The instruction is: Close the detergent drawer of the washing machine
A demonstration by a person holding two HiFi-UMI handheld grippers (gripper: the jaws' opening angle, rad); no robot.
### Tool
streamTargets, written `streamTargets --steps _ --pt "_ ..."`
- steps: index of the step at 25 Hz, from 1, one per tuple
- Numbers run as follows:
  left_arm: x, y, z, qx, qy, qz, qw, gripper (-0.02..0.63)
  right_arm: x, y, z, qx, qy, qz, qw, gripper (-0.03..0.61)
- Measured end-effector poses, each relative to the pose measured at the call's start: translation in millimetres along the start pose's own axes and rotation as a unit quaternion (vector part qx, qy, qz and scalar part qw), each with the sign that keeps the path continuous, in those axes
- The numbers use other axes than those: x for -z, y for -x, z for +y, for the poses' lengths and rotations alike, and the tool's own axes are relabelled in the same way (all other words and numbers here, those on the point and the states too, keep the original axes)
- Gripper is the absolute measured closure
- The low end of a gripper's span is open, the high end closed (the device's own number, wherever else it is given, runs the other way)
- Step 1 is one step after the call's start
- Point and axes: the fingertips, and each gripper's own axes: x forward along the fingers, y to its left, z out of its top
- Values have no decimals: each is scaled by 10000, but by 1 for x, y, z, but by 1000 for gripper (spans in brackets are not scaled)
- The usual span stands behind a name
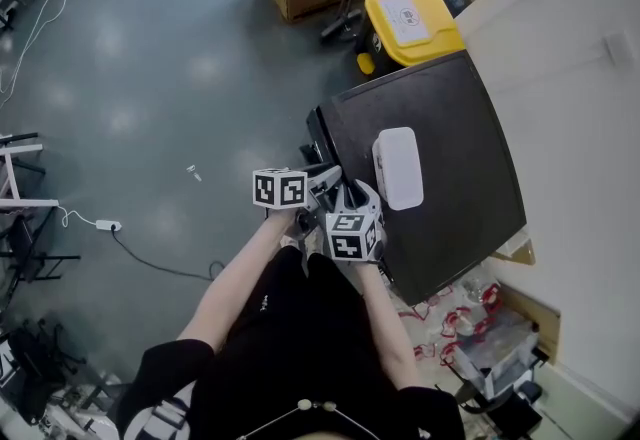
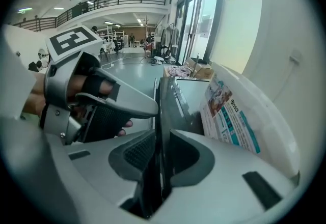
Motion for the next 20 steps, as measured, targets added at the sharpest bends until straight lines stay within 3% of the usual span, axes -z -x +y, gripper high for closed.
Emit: streamTargets --steps 6,9,11,13,14,16,20 --pt "-1 -1 0 63 414 -216 9989 520 1 0 -4 -334 -27 25 9994 465" --pt "-1 -1 1 18 408 -235 9989 520 1 1 -2 -441 136 59 9989 459" --pt "0 -1 1 10 411 -226 9989 520 2 2 1 -578 143 107 9982 390" --pt "0 -1 0 30 423 -220 9989 520 4 2 1 -516 275 128 9982 381" --pt "0 -1 0 43 422 -213 9989 520 4 1 1 -415 416 116 9982 426" --pt "0 -1 -1 69 426 -183 9989 518 4 0 0 -267 648 60 9975 419" --pt "-1 -7 -5 194 499 -237 9983 501 3 -4 -5 -97 561 -36 9984 412"
